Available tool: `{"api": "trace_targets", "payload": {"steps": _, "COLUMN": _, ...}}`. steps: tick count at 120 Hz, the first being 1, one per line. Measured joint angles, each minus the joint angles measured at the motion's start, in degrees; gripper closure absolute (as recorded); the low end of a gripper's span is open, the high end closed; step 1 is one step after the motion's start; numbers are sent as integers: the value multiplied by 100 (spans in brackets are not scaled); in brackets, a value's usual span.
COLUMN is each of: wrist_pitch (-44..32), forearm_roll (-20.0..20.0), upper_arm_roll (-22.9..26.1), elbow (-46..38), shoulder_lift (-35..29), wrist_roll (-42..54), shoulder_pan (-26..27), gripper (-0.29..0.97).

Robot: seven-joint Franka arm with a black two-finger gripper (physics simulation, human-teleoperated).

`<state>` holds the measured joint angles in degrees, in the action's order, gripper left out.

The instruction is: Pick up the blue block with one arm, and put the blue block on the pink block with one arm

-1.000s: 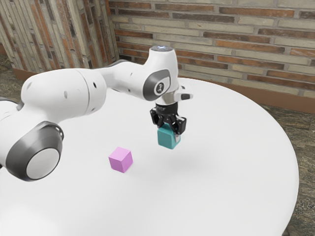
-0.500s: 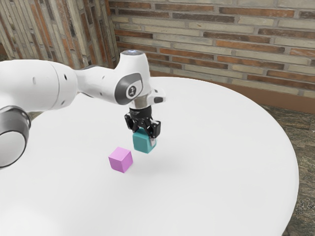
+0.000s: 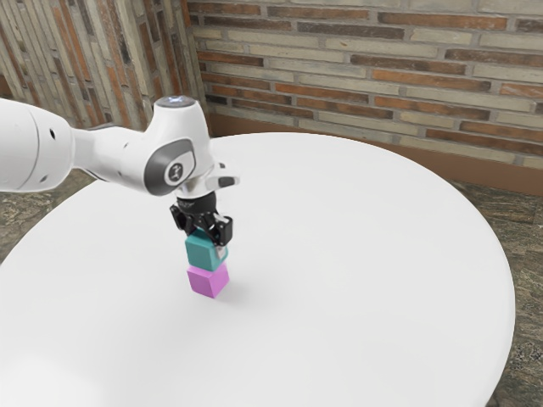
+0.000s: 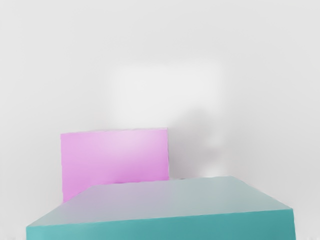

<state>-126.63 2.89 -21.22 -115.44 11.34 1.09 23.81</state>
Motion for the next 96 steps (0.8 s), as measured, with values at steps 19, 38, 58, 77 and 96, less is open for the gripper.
{"api": "trace_targets", "payload": {"steps": 19, "wrist_pitch": -152, "forearm_roll": -105, "upper_arm_roll": -6, "elbow": -247, "shoulder_lift": -159, "wrist_roll": -7, "shoulder_pan": -29, "gripper": 34}}
{"api": "trace_targets", "payload": {"steps": 38, "wrist_pitch": -232, "forearm_roll": -175, "upper_arm_roll": -163, "elbow": -244, "shoulder_lift": -149, "wrist_roll": 16, "shoulder_pan": -54, "gripper": 34}}
{"api": "trace_targets", "payload": {"steps": 58, "wrist_pitch": -273, "forearm_roll": -212, "upper_arm_roll": -180, "elbow": -165, "shoulder_lift": -5, "wrist_roll": 66, "shoulder_pan": -117, "gripper": 34}}
{"api": "trace_targets", "payload": {"steps": 77, "wrist_pitch": -292, "forearm_roll": -209, "upper_arm_roll": -177, "elbow": 31, "shoulder_lift": 138, "wrist_roll": 100, "shoulder_pan": -122, "gripper": 34}}
{"api": "trace_targets", "payload": {"steps": 96, "wrist_pitch": -301, "forearm_roll": -193, "upper_arm_roll": -180, "elbow": 78, "shoulder_lift": 152, "wrist_roll": 121, "shoulder_pan": -120, "gripper": 34}}
